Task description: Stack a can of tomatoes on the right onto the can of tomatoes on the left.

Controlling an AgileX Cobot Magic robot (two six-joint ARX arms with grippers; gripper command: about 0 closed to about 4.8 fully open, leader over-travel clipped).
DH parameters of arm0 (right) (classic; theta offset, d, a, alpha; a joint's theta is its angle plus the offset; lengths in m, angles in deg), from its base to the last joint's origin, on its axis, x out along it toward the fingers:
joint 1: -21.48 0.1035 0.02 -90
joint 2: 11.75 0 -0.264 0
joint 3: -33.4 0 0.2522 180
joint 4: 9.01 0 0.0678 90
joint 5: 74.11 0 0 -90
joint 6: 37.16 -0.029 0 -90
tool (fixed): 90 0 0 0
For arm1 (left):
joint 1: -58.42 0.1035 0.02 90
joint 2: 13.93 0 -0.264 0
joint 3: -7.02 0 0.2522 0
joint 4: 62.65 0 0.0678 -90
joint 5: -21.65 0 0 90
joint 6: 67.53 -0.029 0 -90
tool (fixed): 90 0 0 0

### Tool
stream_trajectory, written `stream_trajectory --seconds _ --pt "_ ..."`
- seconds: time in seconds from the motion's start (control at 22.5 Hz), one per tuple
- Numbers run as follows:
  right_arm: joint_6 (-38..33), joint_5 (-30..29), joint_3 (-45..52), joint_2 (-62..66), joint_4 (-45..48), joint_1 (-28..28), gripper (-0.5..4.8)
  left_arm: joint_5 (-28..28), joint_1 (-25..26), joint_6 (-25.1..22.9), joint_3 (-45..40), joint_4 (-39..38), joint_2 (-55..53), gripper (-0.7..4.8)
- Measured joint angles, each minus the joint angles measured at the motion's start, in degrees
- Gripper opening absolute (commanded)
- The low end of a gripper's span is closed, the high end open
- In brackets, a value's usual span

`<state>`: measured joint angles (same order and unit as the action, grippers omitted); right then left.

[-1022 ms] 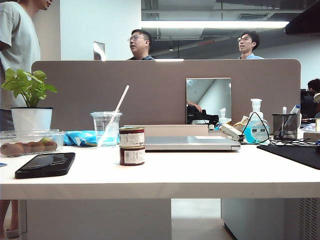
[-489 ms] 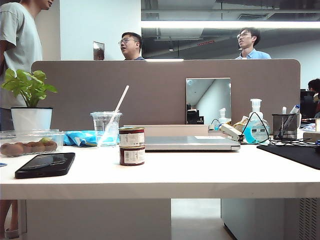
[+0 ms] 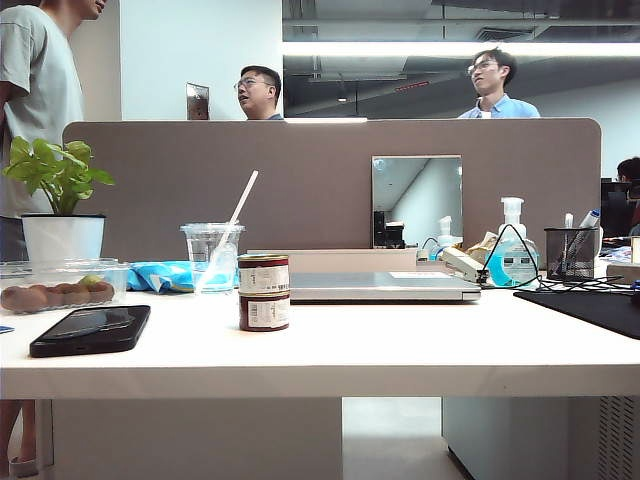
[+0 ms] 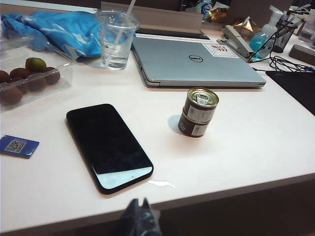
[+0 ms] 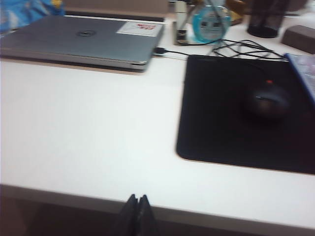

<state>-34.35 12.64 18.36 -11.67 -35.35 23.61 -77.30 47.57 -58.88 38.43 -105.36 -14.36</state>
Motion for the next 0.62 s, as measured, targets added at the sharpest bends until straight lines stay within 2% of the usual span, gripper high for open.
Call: stream_trajectory --seconds 0.4,0.62 --pt "0.0 0.4 0.1 0.0 0.4 -4.9 -0.05 0.0 0.0 0.0 0.0 0.0 0.0 -0.02" --pt "-0.2 -0.7 0.6 0.0 8.4 -5.7 -0.05 0.0 0.0 0.0 0.0 0.0 0.0 -0.02"
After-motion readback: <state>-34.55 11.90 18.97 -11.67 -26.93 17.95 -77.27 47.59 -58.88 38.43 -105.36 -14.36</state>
